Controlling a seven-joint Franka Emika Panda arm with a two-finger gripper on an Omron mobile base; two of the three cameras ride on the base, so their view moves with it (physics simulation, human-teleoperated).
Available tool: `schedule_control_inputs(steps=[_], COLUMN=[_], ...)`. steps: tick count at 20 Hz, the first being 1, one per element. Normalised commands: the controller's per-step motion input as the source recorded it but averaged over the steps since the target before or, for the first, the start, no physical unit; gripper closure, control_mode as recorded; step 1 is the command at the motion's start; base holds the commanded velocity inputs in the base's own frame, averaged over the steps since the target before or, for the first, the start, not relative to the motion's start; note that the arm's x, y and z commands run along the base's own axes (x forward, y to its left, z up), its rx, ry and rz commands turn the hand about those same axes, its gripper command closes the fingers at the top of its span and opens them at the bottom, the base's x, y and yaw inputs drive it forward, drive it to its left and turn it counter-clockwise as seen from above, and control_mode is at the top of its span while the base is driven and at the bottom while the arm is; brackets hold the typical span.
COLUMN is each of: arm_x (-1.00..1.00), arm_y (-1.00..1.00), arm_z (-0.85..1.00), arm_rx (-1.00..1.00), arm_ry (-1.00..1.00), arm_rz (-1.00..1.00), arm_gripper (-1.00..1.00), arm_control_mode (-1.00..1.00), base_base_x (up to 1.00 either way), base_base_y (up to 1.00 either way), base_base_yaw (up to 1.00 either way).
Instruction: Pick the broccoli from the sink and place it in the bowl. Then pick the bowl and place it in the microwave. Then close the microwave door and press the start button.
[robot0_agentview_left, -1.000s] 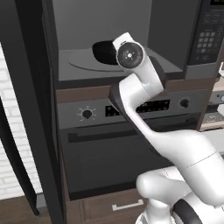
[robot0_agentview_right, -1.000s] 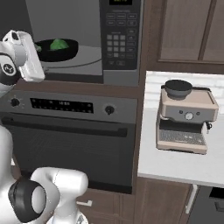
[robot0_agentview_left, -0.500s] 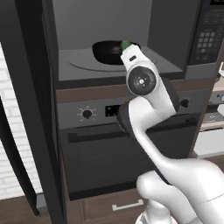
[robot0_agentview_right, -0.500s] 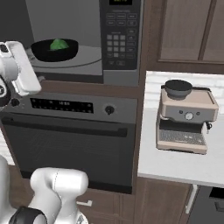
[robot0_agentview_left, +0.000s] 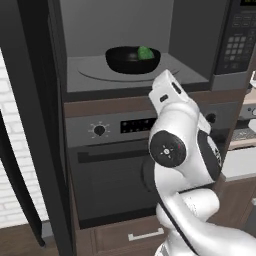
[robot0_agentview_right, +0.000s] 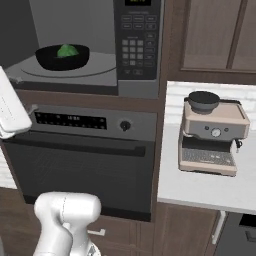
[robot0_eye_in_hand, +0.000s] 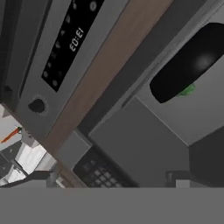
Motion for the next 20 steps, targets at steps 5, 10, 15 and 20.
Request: schedule_control_inputs(steps=[5,10,15,20], arm_x=[-0.56,-0.53,-0.19,0.00], arm_y=[0.00,0.00,0.29,0.26], arm_z=[-0.19,-0.28,-0.18,-0.66], arm_rx=[-0.17,-0.24,-0.21,-0.24], arm_ry=[-0.11,-0.10,-0.02,0.00], arm_rz=[-0.04,-0.08,-0.05,-0.19], arm_gripper=[-1.00,-1.00,-1.00,-1.00], arm_control_mode=[-1.00,-1.00,-1.00,-1.00], base_base_x=[0.00,0.00,0.00,0.00], base_base_y=[0.00,0.00,0.00,0.00], base_base_yaw=[0.00,0.00,0.00,0.00])
